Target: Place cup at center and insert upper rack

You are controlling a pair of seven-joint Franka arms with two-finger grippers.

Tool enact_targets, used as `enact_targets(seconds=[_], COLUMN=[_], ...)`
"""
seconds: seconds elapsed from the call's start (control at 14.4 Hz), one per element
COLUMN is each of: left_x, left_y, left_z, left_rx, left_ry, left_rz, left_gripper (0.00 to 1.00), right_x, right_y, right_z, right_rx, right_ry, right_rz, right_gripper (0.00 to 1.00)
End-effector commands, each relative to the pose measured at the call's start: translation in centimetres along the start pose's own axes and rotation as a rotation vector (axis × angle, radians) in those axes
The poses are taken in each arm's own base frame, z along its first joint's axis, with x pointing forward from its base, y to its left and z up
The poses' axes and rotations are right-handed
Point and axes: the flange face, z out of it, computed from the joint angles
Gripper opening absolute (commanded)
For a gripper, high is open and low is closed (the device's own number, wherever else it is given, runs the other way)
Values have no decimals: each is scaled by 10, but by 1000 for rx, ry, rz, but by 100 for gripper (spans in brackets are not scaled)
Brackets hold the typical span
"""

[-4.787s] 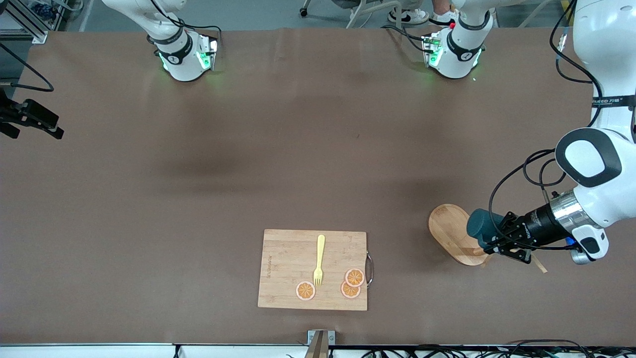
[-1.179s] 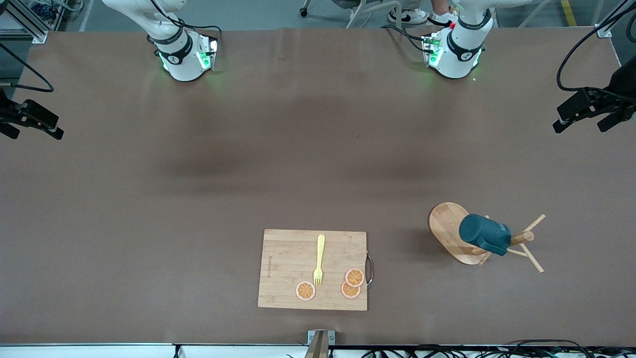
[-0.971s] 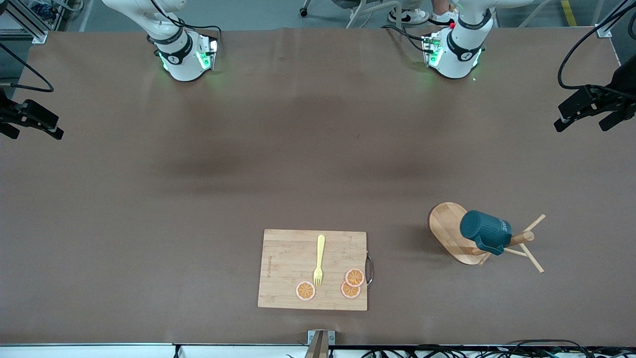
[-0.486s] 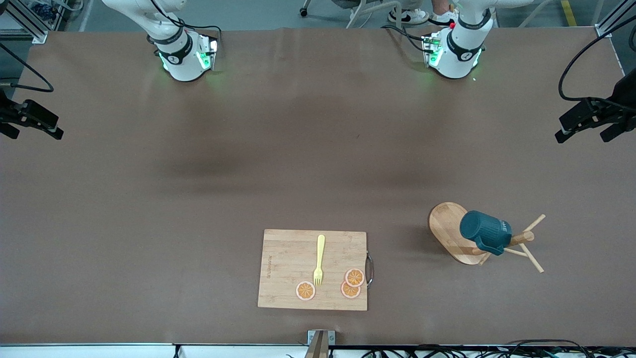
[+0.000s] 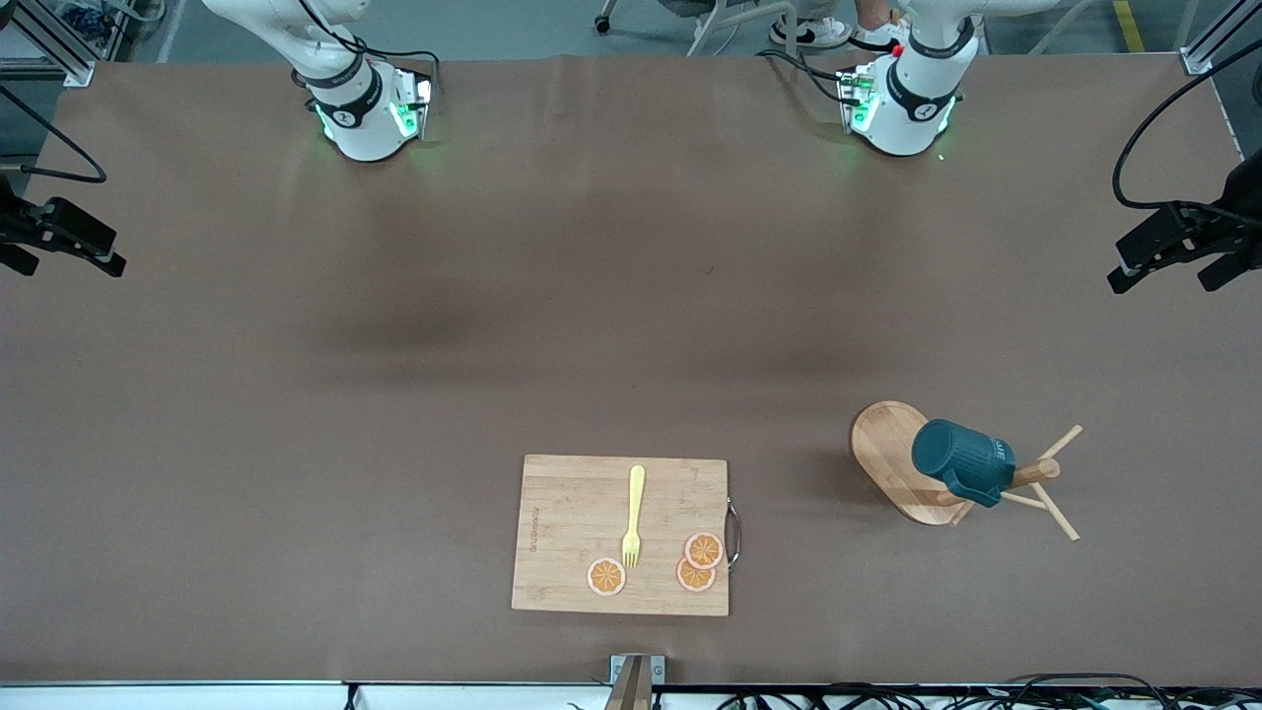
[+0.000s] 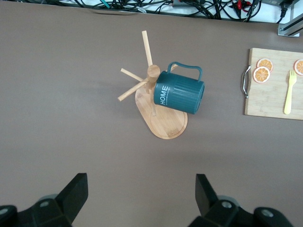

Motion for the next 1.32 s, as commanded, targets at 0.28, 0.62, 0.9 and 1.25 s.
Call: enact_targets(seconds=[0.28,0.62,0.9,1.25], left_x=[-2,-3,-3,-3], left_y=[16,20,23,23], left_z=[-16,-16,-16,-13], left_rx=[7,5,2,1], left_ry=[26,26,24,19], left_rz=[14,5,7,5], left_gripper=[100,100,100,100], right_x=[-6,-6,-6,-6], right_y=[1,3,3,3], right_z=[-5,-5,-5,-5], right_rx=[-12,-14,-14,-12], right_ry=[12,14,14,14], right_rz=[-3,0,0,0], right_gripper=[100,100,100,100])
